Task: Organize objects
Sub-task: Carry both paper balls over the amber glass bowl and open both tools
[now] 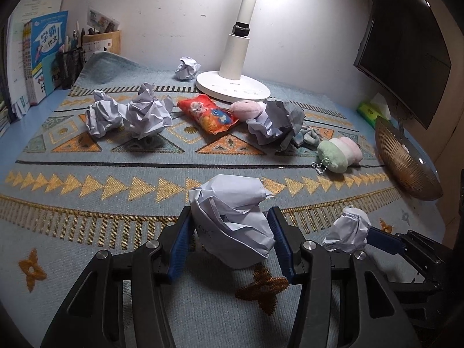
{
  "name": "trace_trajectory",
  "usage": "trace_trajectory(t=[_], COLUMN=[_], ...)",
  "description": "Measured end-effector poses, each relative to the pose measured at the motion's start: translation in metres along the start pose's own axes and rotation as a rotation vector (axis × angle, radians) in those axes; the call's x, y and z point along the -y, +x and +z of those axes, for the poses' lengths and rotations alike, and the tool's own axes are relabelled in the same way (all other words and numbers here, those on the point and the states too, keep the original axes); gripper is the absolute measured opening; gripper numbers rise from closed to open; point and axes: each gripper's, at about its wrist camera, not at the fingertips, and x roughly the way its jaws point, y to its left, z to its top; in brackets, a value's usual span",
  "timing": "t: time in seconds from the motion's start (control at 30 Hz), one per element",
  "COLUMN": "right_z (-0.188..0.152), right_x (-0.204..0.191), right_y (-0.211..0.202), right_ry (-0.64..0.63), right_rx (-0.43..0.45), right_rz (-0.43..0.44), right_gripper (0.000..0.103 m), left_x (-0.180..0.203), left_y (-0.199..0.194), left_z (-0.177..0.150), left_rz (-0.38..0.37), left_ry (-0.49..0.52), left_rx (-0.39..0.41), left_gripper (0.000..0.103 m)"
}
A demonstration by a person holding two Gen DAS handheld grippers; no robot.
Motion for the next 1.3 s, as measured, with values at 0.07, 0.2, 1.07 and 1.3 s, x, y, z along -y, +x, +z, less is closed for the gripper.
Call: trace_trajectory(t=[0.07,0.2,1.07,1.3], right_z=[0.009,0.027,0.058,0.047], right_x=[0.012,0.051,0.287,0.293], right_y=[-0.016,-0.051,-0.151,-0.149], right_ry=[0.025,0.121,0.525,0.561], right_rx=[0.043,0.108,0.185,0.188], right_rz=[-0.016,-0.028,-0.315,-0.295], right_gripper=[0.06,0.06,0.069,0.069], left_x=[0.002,0.02,0.32,0.323], left_y=[-0.001,-0.006,0.042,0.054], left_z=[0.0,0.007,0.078,0.074], left_rz=[0.006,-0.054,-0.418,-0.423], left_ry=[0.004,0.014,0.383,0.367], left_rx=[0.0,-0.009,0.02,0.023], left_gripper=[0.049,0.049,0.049,0.082])
